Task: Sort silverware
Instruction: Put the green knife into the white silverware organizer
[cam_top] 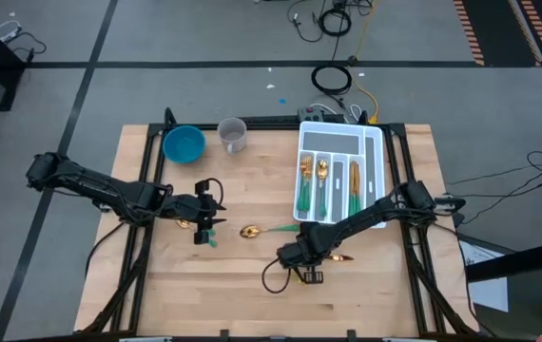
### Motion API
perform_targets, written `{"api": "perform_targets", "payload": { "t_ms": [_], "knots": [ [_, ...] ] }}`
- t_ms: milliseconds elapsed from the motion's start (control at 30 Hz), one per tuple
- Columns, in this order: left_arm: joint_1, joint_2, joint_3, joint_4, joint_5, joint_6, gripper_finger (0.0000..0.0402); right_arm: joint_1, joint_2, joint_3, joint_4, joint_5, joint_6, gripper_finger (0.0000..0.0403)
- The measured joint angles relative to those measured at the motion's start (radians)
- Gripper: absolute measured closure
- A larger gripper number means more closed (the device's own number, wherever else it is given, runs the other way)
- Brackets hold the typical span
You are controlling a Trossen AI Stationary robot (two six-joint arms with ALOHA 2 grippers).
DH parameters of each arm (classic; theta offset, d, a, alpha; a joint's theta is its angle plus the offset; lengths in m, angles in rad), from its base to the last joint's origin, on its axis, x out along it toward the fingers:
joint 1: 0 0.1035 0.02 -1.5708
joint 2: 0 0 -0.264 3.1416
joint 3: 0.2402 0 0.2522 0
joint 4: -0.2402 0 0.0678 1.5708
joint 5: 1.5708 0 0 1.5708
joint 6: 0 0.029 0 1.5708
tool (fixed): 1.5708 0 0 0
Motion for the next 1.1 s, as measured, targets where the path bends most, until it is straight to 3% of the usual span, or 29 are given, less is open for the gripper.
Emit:
{"api": "perform_targets", "payload": {
  "t_ms": [500,867,1100],
  "knots": [
    [0.0,0.0,0.0,0.001,0.0,-0.001,0.0242,0.064,0.012,0.258,-0.249,0.086,-0.065,0.0403],
    [0.0,0.0,0.0,0.002,0.0,-0.006,0.0242,0.104,-0.016,0.373,-0.682,0.225,-0.34,0.0403],
    [0.0,0.0,0.0,0.011,-0.005,-0.008,0.0242,0.11,-0.157,0.363,-0.697,0.243,-0.515,0.0403]
  ]
}}
